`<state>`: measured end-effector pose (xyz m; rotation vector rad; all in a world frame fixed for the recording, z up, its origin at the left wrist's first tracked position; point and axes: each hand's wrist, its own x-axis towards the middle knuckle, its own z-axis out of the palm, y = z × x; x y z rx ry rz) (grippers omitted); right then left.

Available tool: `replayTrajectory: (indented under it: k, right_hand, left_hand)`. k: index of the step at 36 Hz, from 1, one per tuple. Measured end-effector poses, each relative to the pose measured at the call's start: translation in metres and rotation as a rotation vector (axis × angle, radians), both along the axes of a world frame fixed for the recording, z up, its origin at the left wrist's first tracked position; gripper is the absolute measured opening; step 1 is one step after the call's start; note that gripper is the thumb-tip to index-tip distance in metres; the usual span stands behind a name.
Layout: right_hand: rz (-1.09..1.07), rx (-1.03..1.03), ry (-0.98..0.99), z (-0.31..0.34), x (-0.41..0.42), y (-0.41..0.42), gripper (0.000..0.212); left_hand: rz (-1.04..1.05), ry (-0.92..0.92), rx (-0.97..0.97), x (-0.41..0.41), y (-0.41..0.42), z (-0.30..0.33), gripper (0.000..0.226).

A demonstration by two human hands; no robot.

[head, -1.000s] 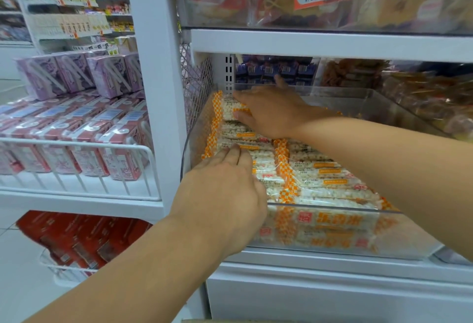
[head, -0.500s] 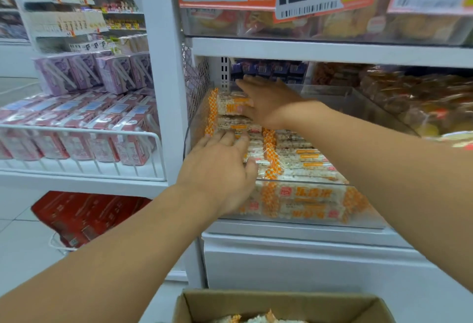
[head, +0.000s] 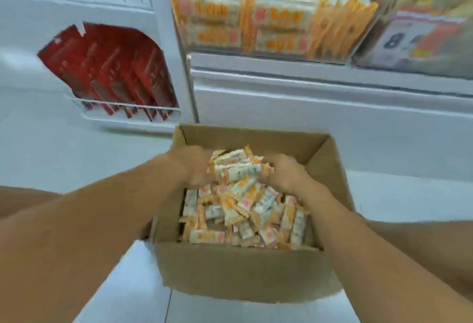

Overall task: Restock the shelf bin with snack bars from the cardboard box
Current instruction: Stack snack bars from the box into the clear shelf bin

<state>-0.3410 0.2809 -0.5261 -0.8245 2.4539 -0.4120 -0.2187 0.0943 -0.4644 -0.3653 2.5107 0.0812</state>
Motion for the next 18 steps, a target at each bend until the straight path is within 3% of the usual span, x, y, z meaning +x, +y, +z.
replayTrajectory:
  k: [4,7,12,15,18]
  right_hand:
    - [-0.077,0.255,-0.302,-0.058,0.02,0.038,0.108]
    - [-0.07,0.302,-0.418,-0.084,0.023,0.049,0.129]
    - [0.085,0.347,-0.265,-0.088,0.036,0.044,0.121]
    - [0.096,0.409,-0.147,-0.095,0.039,0.04,0.109]
    - [0.099,0.414,-0.043,-0.1,0.04,0.036,0.082]
  left_hand:
    - [0.331,-0.204,0.12,0.047,0.023,-0.085,0.08]
    - [0.429,-0.229,0.172,0.056,0.035,-0.116,0.095]
    - [0.47,-0.231,0.258,0.046,0.043,-0.144,0.123]
    - [0.473,-0.103,0.274,0.042,0.046,-0.149,0.119]
    - [0.446,-0.003,0.272,0.04,0.047,-0.155,0.112]
